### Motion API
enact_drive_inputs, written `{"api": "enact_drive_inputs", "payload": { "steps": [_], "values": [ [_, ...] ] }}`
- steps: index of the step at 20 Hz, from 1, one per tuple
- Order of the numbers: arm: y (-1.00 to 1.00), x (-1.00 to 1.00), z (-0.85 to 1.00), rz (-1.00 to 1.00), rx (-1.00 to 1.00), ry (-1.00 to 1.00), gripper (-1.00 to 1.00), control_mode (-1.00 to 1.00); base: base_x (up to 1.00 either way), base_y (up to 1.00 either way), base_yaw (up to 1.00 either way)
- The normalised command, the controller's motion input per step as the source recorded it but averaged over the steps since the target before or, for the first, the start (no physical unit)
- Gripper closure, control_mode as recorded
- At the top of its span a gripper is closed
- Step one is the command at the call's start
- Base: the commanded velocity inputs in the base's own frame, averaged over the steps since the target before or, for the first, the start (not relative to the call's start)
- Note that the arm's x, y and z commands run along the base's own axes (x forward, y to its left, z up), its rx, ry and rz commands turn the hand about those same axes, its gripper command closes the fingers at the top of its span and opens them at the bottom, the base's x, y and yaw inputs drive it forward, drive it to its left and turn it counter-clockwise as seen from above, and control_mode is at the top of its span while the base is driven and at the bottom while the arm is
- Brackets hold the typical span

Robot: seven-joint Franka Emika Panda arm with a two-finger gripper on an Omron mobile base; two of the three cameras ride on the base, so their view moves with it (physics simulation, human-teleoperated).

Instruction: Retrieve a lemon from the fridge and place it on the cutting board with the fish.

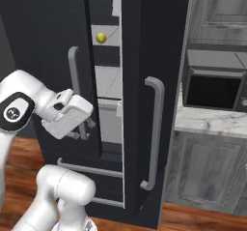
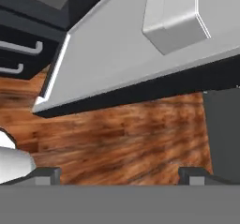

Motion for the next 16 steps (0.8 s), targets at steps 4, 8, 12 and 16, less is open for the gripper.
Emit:
{"api": "enact_drive_inputs", "payload": {
  "steps": [4, 8, 12, 16],
  "values": [
    [0.1, 0.79, -0.25, 0.0, -0.2, 0.33, -1.0, -1.0, 0.0, 0.0, 0.0],
    [0.0, 0.99, -0.1, 0.02, -0.07, 0.2, -1.0, -1.0, 0.0, 0.0, 0.0],
    [0.0, 0.82, 0.0, 0.02, -0.03, 0.13, -1.0, -1.0, 0.0, 0.0, 0.0],
    [-0.22, 0.33, -0.03, 0.06, 0.02, -0.01, -1.0, -1.0, 0.0, 0.0, 0.0]
  ]
}}
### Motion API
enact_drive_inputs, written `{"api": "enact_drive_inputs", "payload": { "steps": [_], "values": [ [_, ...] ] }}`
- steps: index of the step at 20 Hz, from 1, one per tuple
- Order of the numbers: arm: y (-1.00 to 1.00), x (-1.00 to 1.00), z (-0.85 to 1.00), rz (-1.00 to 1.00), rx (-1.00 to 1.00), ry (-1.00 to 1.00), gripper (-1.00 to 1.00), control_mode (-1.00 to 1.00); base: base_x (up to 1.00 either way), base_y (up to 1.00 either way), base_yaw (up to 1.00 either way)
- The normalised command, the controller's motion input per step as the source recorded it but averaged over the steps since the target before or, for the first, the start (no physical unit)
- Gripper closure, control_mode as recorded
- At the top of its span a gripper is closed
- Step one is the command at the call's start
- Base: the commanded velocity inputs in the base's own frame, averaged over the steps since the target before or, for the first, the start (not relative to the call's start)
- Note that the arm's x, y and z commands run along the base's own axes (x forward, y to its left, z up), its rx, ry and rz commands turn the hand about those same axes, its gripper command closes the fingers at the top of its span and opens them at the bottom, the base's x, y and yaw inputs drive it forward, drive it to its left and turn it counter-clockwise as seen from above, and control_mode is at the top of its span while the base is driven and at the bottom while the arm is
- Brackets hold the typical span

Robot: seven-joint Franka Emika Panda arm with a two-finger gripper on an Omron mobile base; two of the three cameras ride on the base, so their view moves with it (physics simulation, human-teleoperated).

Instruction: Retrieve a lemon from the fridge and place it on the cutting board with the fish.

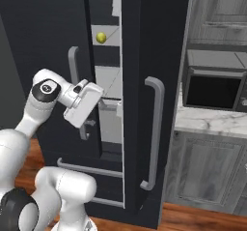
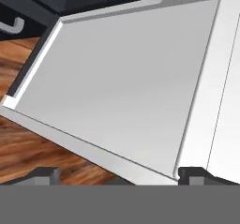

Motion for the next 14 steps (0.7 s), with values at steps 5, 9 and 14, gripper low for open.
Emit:
{"api": "enact_drive_inputs", "payload": {
  "steps": [5, 9, 14],
  "values": [
    [-0.5, 0.5, -0.11, 0.1, 0.02, -0.05, -1.0, -1.0, 0.0, 0.0, 0.0],
    [-0.42, 0.73, -0.02, 0.11, 0.0, 0.0, -1.0, -1.0, 0.0, 0.0, 0.0],
    [-0.46, 0.53, 0.0, 0.09, 0.0, 0.0, -1.0, -1.0, 0.0, 0.0, 0.0]
  ]
}}
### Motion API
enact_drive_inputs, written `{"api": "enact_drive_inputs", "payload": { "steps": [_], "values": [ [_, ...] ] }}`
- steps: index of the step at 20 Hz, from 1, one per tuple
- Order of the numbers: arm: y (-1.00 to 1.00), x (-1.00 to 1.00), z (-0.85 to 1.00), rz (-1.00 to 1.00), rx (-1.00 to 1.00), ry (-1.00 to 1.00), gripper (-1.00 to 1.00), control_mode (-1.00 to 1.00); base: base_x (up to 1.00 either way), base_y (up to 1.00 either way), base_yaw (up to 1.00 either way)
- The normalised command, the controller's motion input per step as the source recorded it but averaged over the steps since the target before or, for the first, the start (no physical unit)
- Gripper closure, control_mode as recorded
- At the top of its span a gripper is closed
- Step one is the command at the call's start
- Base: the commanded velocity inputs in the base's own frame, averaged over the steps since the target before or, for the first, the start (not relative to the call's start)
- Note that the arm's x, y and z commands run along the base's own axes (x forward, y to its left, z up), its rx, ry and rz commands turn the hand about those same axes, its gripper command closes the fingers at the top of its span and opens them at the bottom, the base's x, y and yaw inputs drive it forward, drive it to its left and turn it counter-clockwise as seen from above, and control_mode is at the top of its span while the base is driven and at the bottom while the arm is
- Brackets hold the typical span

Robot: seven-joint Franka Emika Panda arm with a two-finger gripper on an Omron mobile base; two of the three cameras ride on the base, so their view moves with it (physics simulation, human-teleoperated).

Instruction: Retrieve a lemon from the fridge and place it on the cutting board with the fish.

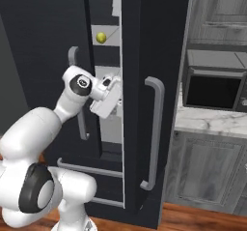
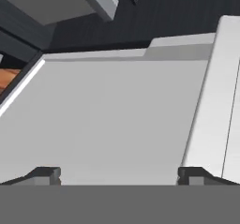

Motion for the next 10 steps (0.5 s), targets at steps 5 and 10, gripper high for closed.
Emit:
{"api": "enact_drive_inputs", "payload": {
  "steps": [5, 10],
  "values": [
    [-0.57, 0.32, 0.0, 0.08, 0.0, 0.0, -1.0, -1.0, 0.0, 0.0, 0.0],
    [-0.76, 0.04, 0.0, 0.04, 0.0, 0.0, -1.0, -1.0, 0.0, 0.0, 0.0]
  ]
}}
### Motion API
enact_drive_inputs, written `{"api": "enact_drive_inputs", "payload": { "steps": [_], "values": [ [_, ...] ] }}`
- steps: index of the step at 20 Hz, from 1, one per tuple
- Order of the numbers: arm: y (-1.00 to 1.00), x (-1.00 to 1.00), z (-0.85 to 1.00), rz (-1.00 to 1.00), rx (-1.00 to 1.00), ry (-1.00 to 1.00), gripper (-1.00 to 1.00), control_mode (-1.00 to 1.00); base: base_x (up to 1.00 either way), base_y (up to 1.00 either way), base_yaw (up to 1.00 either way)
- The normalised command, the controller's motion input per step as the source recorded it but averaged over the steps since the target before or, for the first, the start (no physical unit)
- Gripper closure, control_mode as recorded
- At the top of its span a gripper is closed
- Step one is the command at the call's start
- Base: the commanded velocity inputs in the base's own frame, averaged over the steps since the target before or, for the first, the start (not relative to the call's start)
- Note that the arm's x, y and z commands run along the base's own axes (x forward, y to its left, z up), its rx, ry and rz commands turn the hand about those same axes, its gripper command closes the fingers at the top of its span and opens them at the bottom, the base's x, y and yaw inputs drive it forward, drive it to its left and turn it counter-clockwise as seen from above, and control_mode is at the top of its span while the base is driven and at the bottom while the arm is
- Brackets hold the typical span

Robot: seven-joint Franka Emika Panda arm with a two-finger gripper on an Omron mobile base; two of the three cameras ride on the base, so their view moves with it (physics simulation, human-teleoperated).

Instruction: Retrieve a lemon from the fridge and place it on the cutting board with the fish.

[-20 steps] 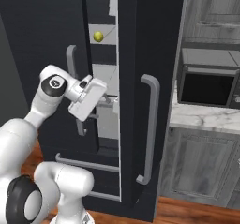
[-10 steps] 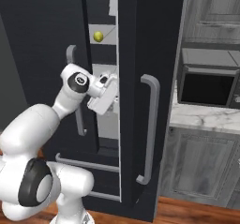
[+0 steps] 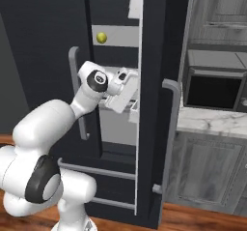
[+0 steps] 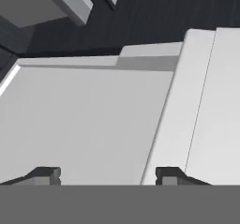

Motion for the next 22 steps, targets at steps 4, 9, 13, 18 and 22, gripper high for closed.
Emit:
{"api": "enact_drive_inputs", "payload": {
  "steps": [4, 9, 13, 18, 22],
  "values": [
    [-0.88, 0.0, 0.0, 0.02, 0.0, 0.0, -1.0, -1.0, 0.0, 0.0, 0.0],
    [0.08, -0.11, 0.0, 0.01, 0.0, 0.0, -1.0, -1.0, 0.0, 0.0, 0.0],
    [0.94, -0.01, -0.01, -0.02, 0.0, -0.06, -1.0, -1.0, 0.0, 0.0, 0.0],
    [0.92, 0.04, 0.0, -0.09, 0.22, -0.05, -1.0, -1.0, 0.0, 0.0, 0.0],
    [0.68, 0.44, 0.0, -0.05, 0.72, -0.16, -1.0, -1.0, 0.0, 0.0, 0.0]
  ]
}}
